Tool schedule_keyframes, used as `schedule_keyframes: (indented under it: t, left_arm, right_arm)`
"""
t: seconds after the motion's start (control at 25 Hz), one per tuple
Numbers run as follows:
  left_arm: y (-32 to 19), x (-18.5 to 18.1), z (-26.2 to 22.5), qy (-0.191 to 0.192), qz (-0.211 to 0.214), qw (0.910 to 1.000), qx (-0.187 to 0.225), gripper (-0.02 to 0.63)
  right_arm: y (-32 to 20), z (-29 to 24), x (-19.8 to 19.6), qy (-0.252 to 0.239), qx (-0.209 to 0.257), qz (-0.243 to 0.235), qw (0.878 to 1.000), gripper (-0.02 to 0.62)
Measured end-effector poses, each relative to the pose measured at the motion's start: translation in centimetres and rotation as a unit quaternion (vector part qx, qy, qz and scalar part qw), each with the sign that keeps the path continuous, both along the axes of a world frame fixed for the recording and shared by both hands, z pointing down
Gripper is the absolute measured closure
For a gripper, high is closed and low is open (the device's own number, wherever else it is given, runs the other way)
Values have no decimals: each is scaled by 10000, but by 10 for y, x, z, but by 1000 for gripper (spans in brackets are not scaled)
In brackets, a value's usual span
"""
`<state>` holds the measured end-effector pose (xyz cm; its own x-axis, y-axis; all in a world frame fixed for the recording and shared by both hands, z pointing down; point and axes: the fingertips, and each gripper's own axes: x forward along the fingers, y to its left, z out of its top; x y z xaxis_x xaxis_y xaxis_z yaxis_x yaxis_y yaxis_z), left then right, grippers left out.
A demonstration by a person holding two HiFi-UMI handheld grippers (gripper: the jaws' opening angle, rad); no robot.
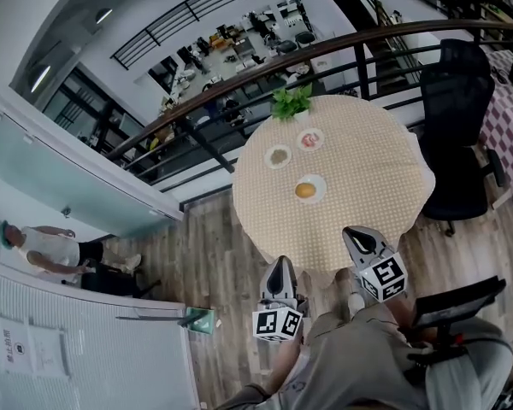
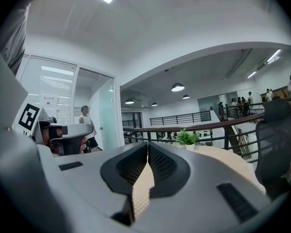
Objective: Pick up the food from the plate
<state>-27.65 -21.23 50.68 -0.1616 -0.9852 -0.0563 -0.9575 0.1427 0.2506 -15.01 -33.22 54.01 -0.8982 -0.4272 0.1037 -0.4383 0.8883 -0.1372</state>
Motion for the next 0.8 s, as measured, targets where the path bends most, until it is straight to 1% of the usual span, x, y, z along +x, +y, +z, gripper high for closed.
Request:
schedule_keyframes:
  t: [0.16,0.36,0.48,0.64,0.72,0.8]
  left_arm:
    - [-4,0,-9,46,19,10000,-2,595]
    - [-12,4,-18,-11,156,9999,46,595]
    - [-13,2,-20,-82,219,9997,73,595]
    - [-15,-9,-27,-242,366,9988,208,595]
    - [-14,-14,-31,-371,402,9982,232,595]
    - [-17,-17,-31,-380,417,9981,235,595]
  right_arm:
    - [1,-8,-7,-52,-22,-65,10000,578]
    - [-3,-20,-7,-143,-2,13,9999,578]
    - [-4,-25,-8,-156,40,114,9998,578]
    - [-5,-27,-15,-181,26,271,9995,578]
    - [-2,-28,-18,-182,19,268,9995,578]
    - [0,-28,-20,-150,38,264,9995,578]
